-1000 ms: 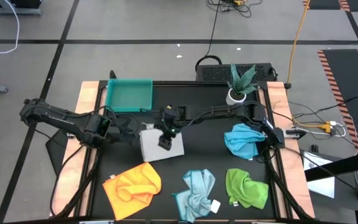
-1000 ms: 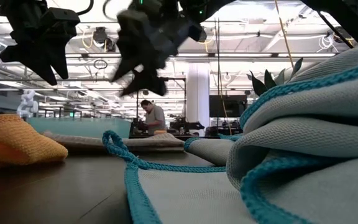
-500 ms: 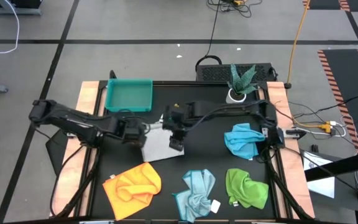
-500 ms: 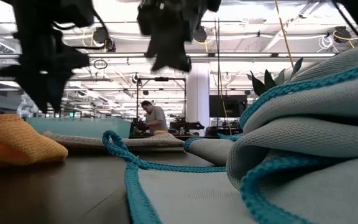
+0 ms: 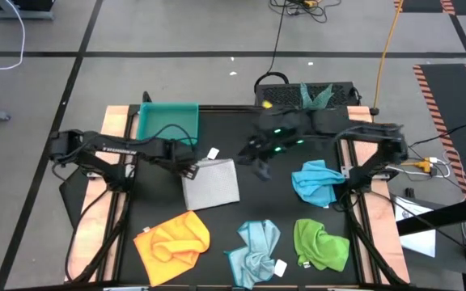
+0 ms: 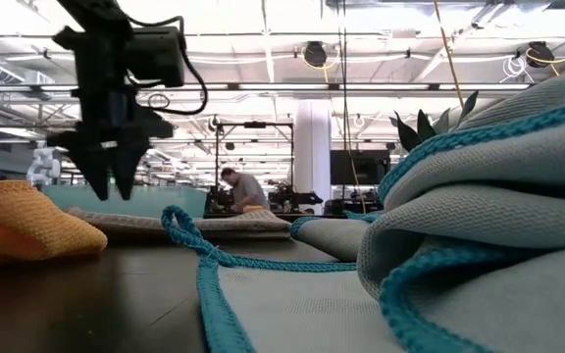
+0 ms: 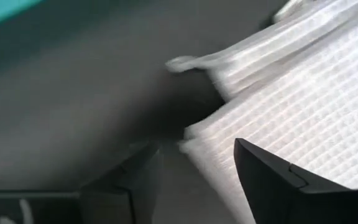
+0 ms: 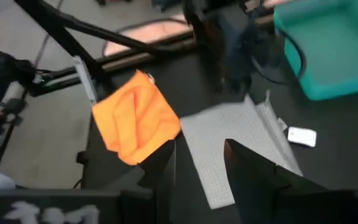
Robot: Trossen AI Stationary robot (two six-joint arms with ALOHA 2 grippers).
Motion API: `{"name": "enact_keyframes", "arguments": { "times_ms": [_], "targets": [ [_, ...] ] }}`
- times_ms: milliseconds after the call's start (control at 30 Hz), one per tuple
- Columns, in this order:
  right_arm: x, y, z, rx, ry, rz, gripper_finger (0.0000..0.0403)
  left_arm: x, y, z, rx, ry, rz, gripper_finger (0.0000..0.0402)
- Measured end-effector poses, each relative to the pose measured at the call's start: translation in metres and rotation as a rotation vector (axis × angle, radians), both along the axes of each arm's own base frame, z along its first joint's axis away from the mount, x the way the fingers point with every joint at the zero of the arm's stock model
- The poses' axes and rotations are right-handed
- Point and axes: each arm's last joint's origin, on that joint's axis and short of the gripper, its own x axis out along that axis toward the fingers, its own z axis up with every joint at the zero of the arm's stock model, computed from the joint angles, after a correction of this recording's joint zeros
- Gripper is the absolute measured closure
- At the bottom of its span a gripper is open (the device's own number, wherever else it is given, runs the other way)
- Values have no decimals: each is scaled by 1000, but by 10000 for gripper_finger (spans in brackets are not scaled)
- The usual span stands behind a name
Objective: Fold microfiber towels
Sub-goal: Fold the gray microfiber towel
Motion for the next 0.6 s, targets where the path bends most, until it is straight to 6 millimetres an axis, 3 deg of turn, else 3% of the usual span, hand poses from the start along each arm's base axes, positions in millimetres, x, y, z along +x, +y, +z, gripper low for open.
{"name": "enact_keyframes", "arguments": {
  "times_ms": [133, 300, 600],
  "targets": [
    [-28, 1, 22, -21, -56, 9, 275, 8, 4, -2, -46, -74, 26, 181],
    [-49, 1, 29, -46, -34, -2, 275, 15, 4, -12, -74, -64, 40, 178],
    [-50, 0, 21, -82, 20, -4, 275, 14, 4, -29, -102, 53, 53, 178]
  ]
}}
